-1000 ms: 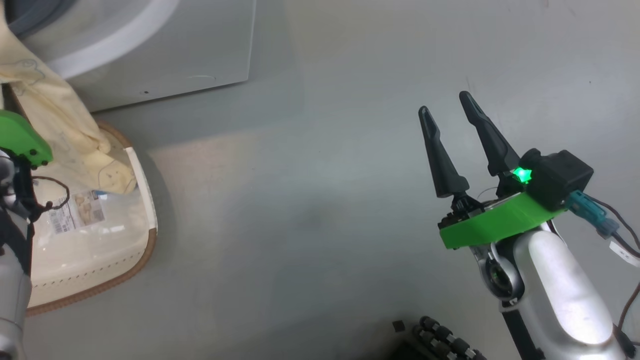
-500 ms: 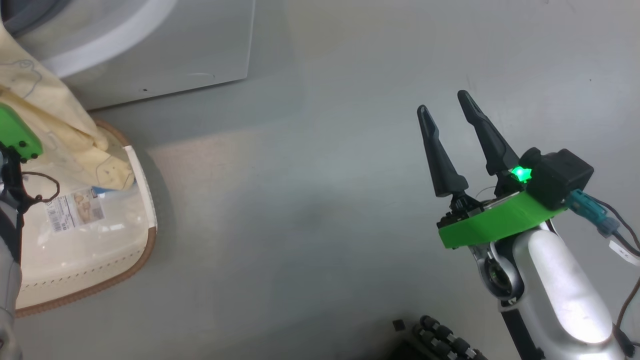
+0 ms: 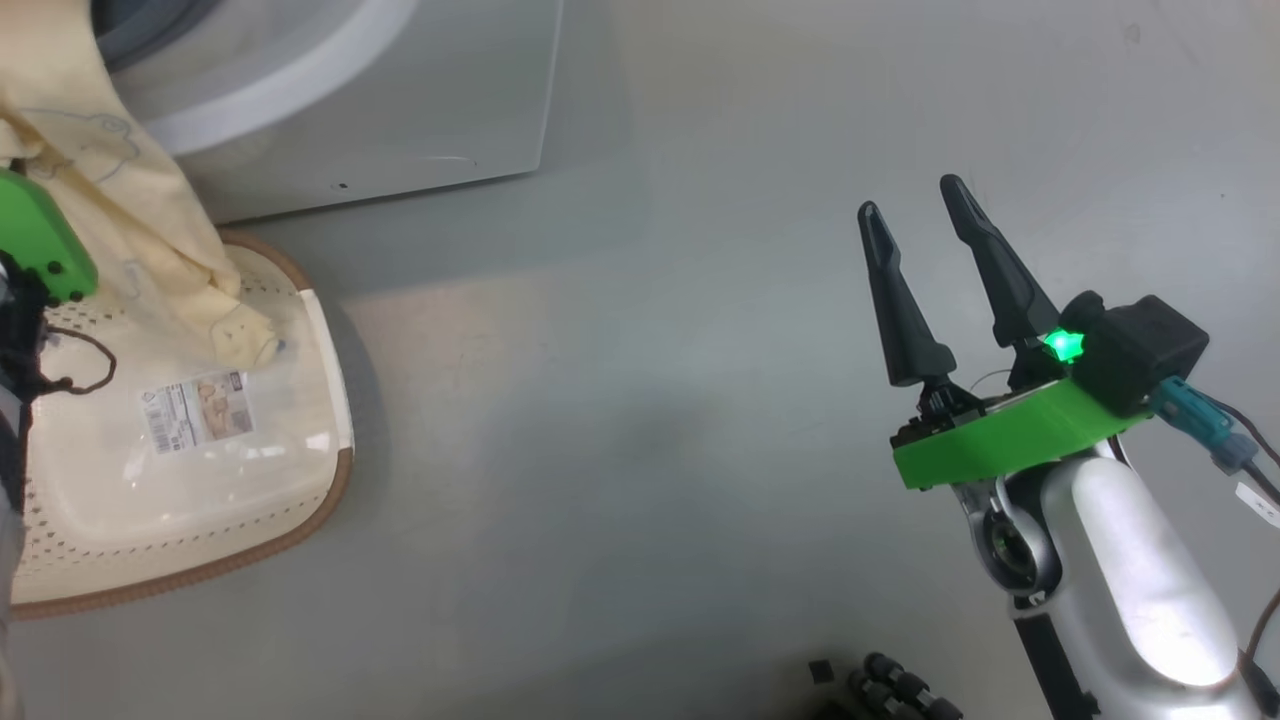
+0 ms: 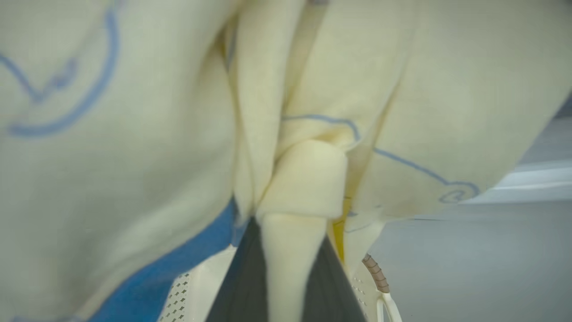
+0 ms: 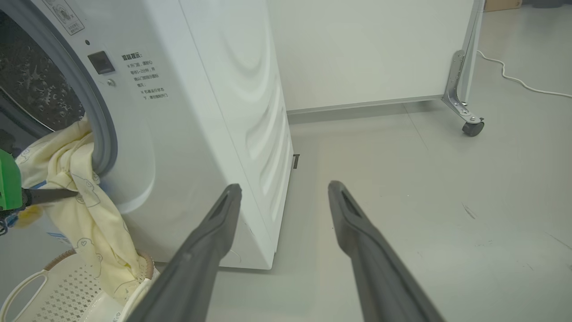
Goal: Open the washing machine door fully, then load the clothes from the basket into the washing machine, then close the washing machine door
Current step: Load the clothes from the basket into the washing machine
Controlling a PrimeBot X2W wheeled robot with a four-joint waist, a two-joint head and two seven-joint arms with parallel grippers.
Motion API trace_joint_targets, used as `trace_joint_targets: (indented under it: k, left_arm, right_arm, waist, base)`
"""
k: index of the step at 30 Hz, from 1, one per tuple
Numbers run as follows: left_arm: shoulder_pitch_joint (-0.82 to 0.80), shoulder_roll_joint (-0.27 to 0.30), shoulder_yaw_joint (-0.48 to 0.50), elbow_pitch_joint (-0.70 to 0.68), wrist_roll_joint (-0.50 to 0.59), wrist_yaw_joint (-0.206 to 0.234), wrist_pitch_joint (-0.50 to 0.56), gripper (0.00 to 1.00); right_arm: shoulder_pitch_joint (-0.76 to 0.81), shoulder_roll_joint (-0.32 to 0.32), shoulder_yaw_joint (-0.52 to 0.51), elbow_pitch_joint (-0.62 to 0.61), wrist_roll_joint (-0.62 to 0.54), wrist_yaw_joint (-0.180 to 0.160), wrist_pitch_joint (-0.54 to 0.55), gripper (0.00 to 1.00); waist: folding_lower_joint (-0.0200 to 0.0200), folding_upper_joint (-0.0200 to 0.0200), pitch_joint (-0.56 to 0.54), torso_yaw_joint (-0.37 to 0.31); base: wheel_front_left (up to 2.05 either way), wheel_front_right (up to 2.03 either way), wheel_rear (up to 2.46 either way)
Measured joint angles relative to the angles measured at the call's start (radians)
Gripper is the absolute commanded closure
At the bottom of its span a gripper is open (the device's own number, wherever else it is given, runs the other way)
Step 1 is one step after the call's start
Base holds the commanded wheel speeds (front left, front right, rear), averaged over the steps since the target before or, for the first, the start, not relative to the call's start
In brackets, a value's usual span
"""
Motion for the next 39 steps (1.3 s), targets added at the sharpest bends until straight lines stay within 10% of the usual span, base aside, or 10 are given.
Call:
trace_joint_targets:
  k: [9,19,39]
  left_arm:
    - [0.076,0.078,-0.003,-0.340,-0.049,-0.024,0.239,1.00]
    - [0.142,0.212,0.094,-0.823,-0.130,0.069,0.505,1.00]
    - [-0.146,0.300,0.068,-0.579,-0.028,0.066,0.410,1.00]
  right_arm:
    - [0.010,0.000,-0.015,-0.007,-0.006,0.000,0.000,0.00]
    - [0.018,0.000,-0.009,-0.011,-0.006,0.000,0.000,0.00]
    - [-0.023,0.000,0.044,-0.021,0.004,0.000,0.000,0.00]
  waist:
    - [0.0000,0.0000,-0.010,0.024]
    - [0.0000,0.0000,0.006,0.001]
    - [0.0000,0.0000,0.086,-0.094]
  base:
    - [0.00,0.00,0.00]
    - [0.00,0.00,0.00]
    - [0.00,0.00,0.00]
